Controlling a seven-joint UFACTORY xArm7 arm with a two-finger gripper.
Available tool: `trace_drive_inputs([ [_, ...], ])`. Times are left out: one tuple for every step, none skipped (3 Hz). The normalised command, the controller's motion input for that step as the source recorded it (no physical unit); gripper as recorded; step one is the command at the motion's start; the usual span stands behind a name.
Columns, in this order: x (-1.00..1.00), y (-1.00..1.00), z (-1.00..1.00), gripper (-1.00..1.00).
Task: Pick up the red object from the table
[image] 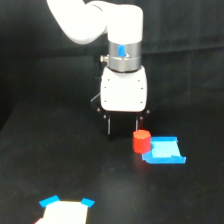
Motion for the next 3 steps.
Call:
trace_drive_inputs([
  [0.49, -0.86, 0.13, 0.92],
  [1.00, 0.64, -0.75, 1.00],
  [0.98, 0.80, -0.63, -0.26],
])
